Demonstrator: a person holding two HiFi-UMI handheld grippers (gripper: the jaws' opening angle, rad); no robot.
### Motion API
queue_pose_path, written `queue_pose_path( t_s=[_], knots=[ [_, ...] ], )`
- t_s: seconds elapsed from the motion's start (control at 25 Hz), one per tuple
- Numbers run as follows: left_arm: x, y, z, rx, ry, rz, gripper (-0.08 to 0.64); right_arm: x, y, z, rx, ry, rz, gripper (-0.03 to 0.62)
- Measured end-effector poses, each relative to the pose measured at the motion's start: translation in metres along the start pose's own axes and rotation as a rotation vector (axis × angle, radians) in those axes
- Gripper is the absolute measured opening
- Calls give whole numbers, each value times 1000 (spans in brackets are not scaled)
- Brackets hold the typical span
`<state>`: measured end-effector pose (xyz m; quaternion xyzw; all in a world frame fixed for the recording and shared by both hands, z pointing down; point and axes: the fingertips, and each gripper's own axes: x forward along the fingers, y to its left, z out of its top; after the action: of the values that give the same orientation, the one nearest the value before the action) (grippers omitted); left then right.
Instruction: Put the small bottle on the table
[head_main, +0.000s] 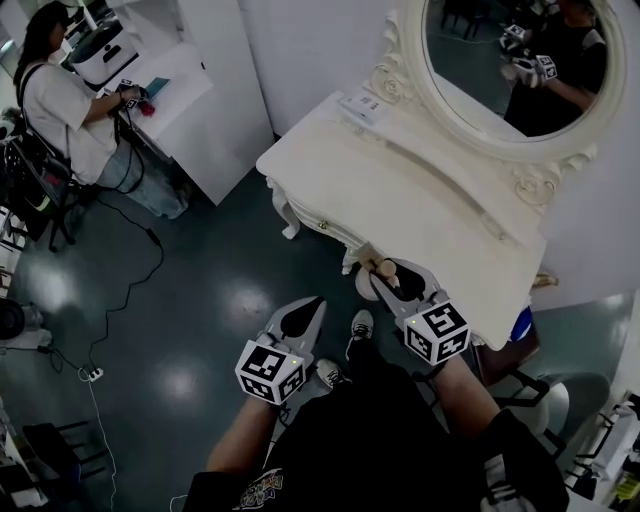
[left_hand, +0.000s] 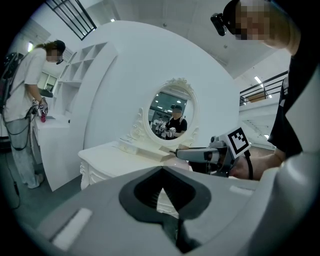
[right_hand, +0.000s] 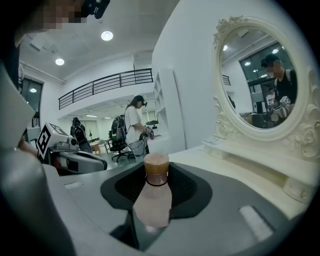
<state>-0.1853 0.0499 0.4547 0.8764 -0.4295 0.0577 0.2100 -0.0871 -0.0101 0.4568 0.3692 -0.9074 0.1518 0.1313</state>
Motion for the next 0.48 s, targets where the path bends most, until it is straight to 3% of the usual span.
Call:
queue_pose_path(
  t_s=[0.48],
  knots=[
    [74, 18, 19, -2, 31, -5, 0, 25, -77, 12, 27, 5, -20, 168]
  ],
)
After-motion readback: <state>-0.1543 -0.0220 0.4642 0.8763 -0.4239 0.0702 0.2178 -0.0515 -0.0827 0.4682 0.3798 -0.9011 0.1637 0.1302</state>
